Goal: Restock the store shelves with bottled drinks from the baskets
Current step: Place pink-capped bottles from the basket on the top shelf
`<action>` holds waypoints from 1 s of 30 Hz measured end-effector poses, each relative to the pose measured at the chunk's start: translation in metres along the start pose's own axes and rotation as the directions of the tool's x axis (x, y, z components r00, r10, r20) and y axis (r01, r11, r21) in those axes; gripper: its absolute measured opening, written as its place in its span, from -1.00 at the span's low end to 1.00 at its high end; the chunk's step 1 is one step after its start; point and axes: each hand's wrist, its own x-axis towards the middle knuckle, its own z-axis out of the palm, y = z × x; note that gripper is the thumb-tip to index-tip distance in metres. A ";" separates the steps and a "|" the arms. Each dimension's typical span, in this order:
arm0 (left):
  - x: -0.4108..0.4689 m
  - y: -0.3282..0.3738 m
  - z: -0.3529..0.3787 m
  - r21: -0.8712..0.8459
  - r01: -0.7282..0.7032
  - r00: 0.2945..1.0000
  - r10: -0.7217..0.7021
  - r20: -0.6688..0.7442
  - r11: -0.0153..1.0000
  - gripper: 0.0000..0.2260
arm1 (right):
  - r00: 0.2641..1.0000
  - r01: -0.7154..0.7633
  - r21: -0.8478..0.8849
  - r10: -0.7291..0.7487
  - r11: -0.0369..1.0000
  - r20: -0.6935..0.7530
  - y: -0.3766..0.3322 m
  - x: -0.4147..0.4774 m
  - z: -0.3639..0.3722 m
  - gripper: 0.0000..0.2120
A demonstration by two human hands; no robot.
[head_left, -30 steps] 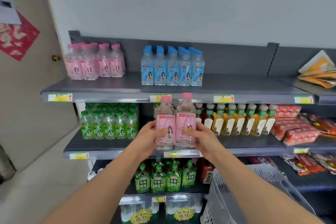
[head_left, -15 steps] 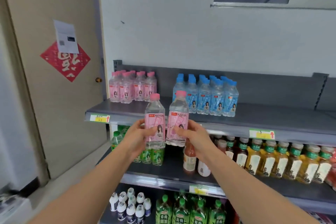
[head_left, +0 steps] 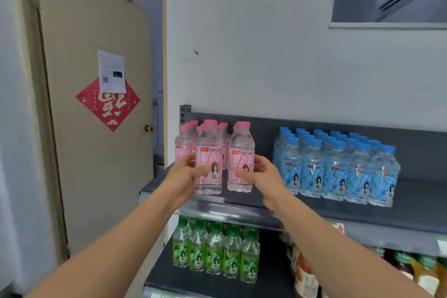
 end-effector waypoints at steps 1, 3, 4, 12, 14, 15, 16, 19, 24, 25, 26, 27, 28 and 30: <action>0.008 0.003 -0.006 0.010 -0.008 1.000 0.007 0.008 1.000 -0.55 | 1.000 -0.003 -0.010 0.002 1.000 -0.004 0.003 0.011 0.006 -0.50; 0.022 0.007 -0.016 0.020 -0.014 1.000 0.013 0.025 1.000 -0.64 | 1.000 -0.010 -0.041 0.010 0.999 -0.004 0.010 0.031 0.018 -0.50; 0.028 0.009 -0.021 0.018 -0.013 1.000 0.012 0.029 1.000 -0.67 | 1.000 -0.015 -0.055 0.015 0.998 -0.005 0.014 0.040 0.024 -0.50; 0.074 0.004 -0.059 0.001 0.016 1.000 -0.016 0.017 1.000 -0.66 | 0.990 -0.132 -0.163 0.122 0.978 -0.066 0.059 0.102 0.055 -0.51; 0.083 0.002 -0.066 -0.007 0.021 1.000 -0.021 0.020 1.000 -0.67 | 0.989 -0.137 -0.166 0.127 0.976 -0.071 0.064 0.116 0.058 -0.47; 0.087 0.000 -0.068 -0.009 0.024 0.999 -0.024 0.024 1.000 -0.67 | 0.989 -0.138 -0.179 0.127 0.974 -0.072 0.067 0.122 0.060 -0.43; 0.091 -0.002 -0.071 -0.010 0.028 0.999 -0.028 0.027 1.000 -0.67 | 0.990 -0.134 -0.195 0.122 0.972 -0.071 0.070 0.127 0.061 -0.40; 0.103 -0.007 -0.076 -0.007 0.042 0.998 -0.042 0.039 0.999 -0.63 | 0.992 -0.117 -0.226 0.102 0.967 -0.078 0.076 0.140 0.066 -0.40; 0.116 -0.014 -0.078 0.006 0.052 0.997 -0.052 0.058 0.999 -0.58 | 0.993 -0.095 -0.285 0.069 0.954 -0.098 0.081 0.154 0.071 -0.44; 0.118 -0.015 -0.077 0.003 0.055 0.997 -0.055 0.063 0.999 -0.57 | 0.993 -0.090 -0.302 0.064 0.949 -0.097 0.082 0.155 0.072 -0.45; 0.119 -0.016 -0.077 -0.002 0.057 0.996 -0.057 0.066 0.998 -0.56 | 0.994 -0.086 -0.321 0.057 0.943 -0.098 0.083 0.157 0.073 -0.46; 0.120 -0.016 -0.075 -0.011 0.062 0.996 -0.061 0.071 0.998 -0.55 | 0.993 -0.083 -0.341 0.051 0.936 -0.102 0.083 0.159 0.074 -0.46; 0.121 -0.017 -0.074 -0.020 0.068 0.995 -0.067 0.076 0.997 -0.55 | 0.993 -0.079 -0.356 0.043 0.931 -0.108 0.083 0.160 0.074 -0.45; 0.121 -0.018 -0.071 -0.023 0.077 0.993 -0.075 0.088 0.997 -0.57 | 0.990 -0.089 -0.376 0.041 0.922 -0.134 0.083 0.161 0.072 -0.38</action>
